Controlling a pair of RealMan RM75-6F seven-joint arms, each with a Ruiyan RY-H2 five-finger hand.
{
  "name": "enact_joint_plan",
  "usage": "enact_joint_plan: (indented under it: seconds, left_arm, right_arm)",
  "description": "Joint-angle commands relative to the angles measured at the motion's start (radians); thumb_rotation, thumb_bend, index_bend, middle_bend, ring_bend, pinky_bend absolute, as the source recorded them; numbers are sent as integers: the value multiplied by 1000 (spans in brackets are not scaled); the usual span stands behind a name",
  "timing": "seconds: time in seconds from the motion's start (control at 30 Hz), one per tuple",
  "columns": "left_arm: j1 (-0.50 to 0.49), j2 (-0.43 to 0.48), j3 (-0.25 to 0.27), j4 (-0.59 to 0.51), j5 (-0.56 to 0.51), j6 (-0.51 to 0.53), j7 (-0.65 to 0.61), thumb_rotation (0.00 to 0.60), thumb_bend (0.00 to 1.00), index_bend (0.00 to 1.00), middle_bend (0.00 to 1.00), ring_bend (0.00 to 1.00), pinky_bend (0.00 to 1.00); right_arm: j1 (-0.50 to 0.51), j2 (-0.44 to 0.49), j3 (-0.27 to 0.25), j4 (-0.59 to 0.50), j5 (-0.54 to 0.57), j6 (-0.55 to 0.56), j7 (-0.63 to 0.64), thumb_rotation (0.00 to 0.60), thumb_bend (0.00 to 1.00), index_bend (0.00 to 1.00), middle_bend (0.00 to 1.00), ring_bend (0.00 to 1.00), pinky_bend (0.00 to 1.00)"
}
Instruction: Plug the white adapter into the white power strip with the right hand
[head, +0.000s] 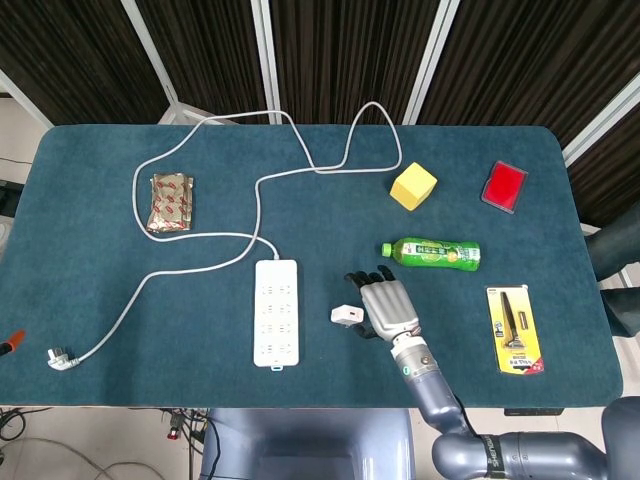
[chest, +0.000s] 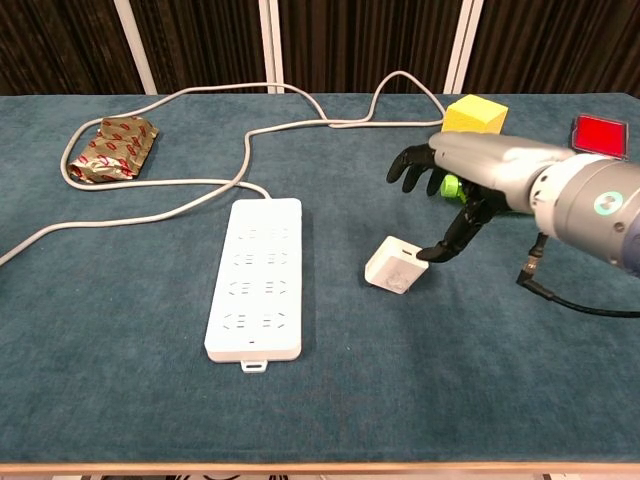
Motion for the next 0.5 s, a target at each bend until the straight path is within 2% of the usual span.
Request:
enact_joint_plan:
  seconds: [0.03, 0.2, 0.5]
  left_arm:
    - [-1, 0, 0, 0, -1, -2, 1, 600, 68, 110, 0, 0, 0]
    - [-5, -2, -1, 4, -4, -11, 2, 600, 68, 110, 0, 0, 0]
    - [-7, 9, 5, 7, 5, -22, -25, 600, 68, 111, 0, 0, 0]
  right_arm:
    - [19, -29, 3, -4, 65, 6, -27, 600, 279, 217, 253, 273, 137]
    - [34, -70, 9, -22, 125, 41, -47, 600, 280, 221, 256, 275, 138]
    - [67, -174, 18, 73, 144, 90, -68, 600, 279, 279, 274, 288, 174]
